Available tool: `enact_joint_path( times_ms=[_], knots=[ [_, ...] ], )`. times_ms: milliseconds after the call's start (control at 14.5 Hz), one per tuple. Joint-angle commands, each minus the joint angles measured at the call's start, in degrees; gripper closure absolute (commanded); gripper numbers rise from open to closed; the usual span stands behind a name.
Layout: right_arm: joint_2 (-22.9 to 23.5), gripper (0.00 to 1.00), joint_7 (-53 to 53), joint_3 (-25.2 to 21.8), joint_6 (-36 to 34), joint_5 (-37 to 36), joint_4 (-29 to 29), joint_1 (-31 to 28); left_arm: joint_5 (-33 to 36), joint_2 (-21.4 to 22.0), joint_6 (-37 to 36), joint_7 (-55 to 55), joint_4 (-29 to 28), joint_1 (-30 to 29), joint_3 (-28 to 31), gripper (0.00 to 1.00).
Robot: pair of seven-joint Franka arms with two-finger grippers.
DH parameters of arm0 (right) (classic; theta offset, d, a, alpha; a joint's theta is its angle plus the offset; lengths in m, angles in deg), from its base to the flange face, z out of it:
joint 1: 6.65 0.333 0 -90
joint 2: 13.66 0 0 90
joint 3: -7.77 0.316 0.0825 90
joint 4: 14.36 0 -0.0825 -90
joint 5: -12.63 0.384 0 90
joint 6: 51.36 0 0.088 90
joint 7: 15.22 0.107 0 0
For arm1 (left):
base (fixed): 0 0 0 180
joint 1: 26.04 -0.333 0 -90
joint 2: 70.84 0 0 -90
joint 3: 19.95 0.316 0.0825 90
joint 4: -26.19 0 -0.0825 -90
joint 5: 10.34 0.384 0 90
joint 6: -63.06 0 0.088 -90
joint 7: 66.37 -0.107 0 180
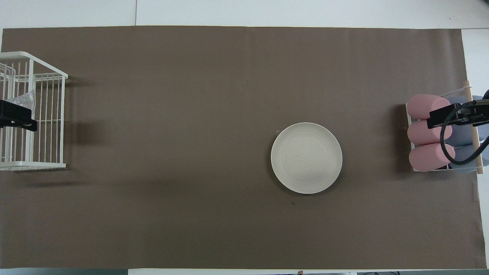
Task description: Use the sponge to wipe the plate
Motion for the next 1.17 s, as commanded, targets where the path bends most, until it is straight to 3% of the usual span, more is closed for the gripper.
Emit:
enact_joint_path(
  times_ms=[0, 413, 620, 827, 964, 1102],
  knots=[
    [-0.04, 0.0, 0.83, 0.5, 0.41, -0.94, 0.14, -0.21, -0.61, 1.16, 1.13, -0.93, -1.51, -0.5, -0.02, 0.0],
    [-0.12, 0.0, 1.09, 0.5, 0.58, -0.85, -0.21, -0.21, 0.52, 1.94, 1.65, -0.14, -3.08, -0.5, 0.42, 0.0],
    [-0.39, 0.0, 6.68, 0.59, 0.67, -0.77, -0.74, -0.21, 9.82, 3.0, 4.29, 6.78, -6.68, 1.25, -0.19, 0.0],
    [-0.91, 0.0, 18.72, 0.86, 0.76, -0.68, -2.06, 1.45, 21.59, -0.93, 6.75, 8.38, -7.31, 5.29, -0.19, 0.0],
    [-1.09, 0.0, 26.89, 0.86, 0.41, -0.33, -2.15, 3.03, 25.65, -4.1, 8.42, 9.52, -7.13, 5.57, -0.19, 0.0],
    [-1.27, 0.0, 34.89, 0.86, 0.58, -0.06, -2.41, 4.61, 31.44, -9.89, 10.17, 15.99, -6.52, 6.79, -0.28, 0.0]
  ],
)
